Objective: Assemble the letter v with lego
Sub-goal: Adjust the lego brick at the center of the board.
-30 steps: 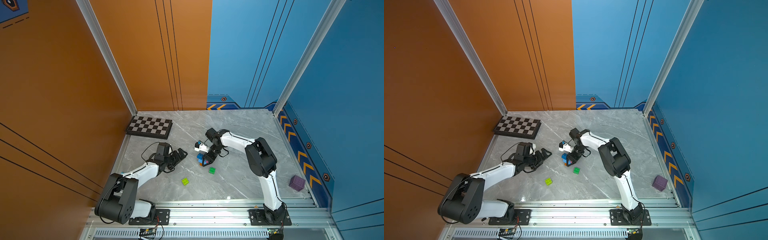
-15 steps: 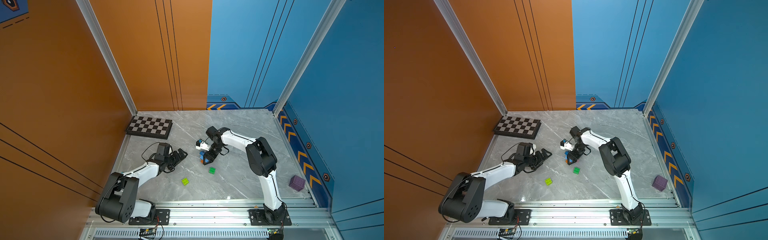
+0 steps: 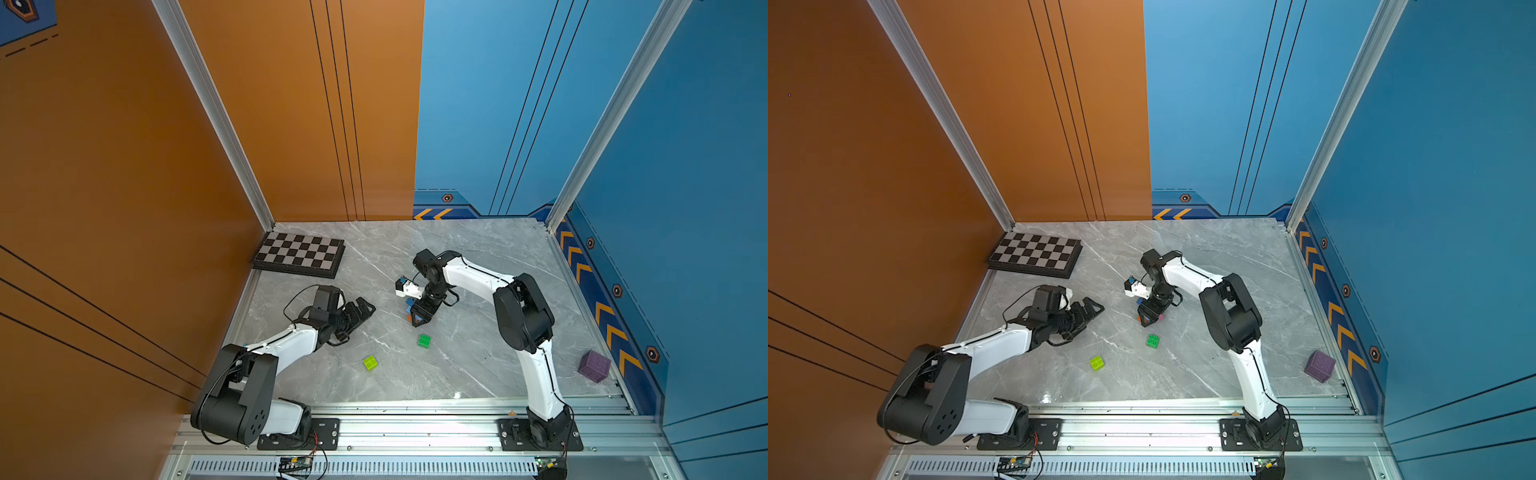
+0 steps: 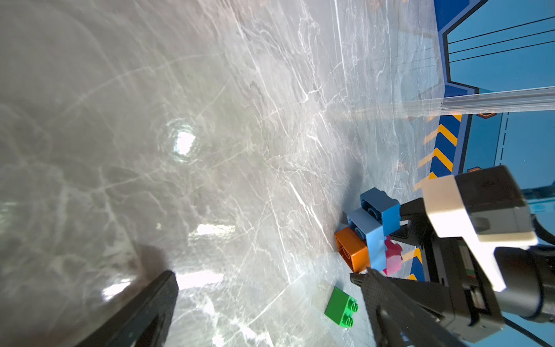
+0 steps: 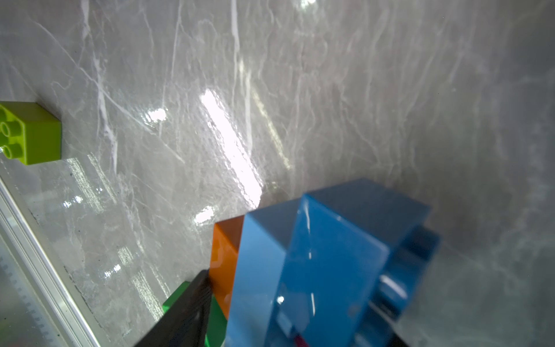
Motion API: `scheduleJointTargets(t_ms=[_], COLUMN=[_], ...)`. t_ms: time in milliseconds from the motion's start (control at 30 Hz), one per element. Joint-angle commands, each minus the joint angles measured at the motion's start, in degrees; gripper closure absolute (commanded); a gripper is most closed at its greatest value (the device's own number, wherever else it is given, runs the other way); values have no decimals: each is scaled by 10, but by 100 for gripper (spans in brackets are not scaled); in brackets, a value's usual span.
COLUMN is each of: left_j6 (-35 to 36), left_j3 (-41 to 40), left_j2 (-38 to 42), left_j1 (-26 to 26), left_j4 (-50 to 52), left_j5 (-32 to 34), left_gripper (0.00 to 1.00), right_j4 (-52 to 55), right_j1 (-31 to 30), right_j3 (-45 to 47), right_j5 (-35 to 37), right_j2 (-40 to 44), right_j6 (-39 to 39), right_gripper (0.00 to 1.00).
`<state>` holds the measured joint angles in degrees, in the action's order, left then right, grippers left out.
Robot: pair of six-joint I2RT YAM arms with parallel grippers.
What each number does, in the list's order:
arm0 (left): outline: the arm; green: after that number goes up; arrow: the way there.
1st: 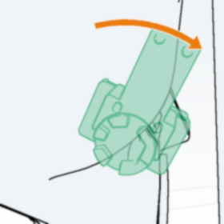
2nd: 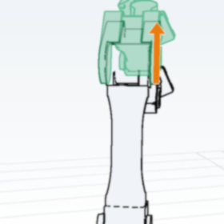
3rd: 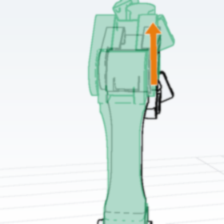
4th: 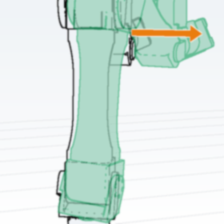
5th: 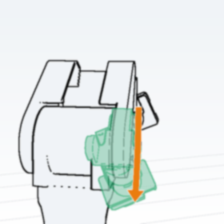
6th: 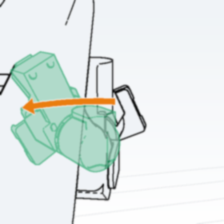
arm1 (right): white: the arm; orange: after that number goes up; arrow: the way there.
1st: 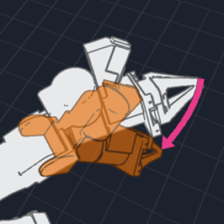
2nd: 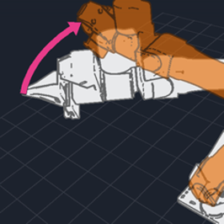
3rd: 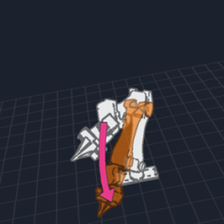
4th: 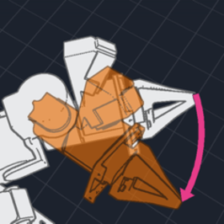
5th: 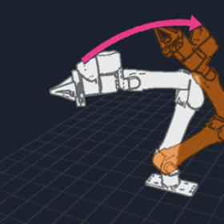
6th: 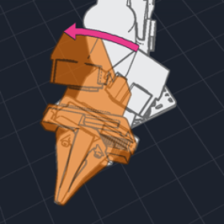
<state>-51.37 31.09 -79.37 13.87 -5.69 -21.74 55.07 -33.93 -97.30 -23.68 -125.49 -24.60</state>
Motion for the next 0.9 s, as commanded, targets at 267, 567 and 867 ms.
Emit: scheduleJointTargets(t_ms=[267,567,867], left_j6=[11,14,15], left_j3=[-1,4,7], left_j2=[-10,-18,-24], left_j1=[-8,-14,-20], left_j4=[12,11,11], left_j5=[-16,-24,-31], left_gripper=[1,1,1], right_j4=[45,32,29], right_j1=[1,-12,-34], right_j3=[-37,-81,-133], right_j5=[28,78,66], right_j2=[-16,-28,-75], right_j6=[-14,42,48], right_gripper=[27,20,19])
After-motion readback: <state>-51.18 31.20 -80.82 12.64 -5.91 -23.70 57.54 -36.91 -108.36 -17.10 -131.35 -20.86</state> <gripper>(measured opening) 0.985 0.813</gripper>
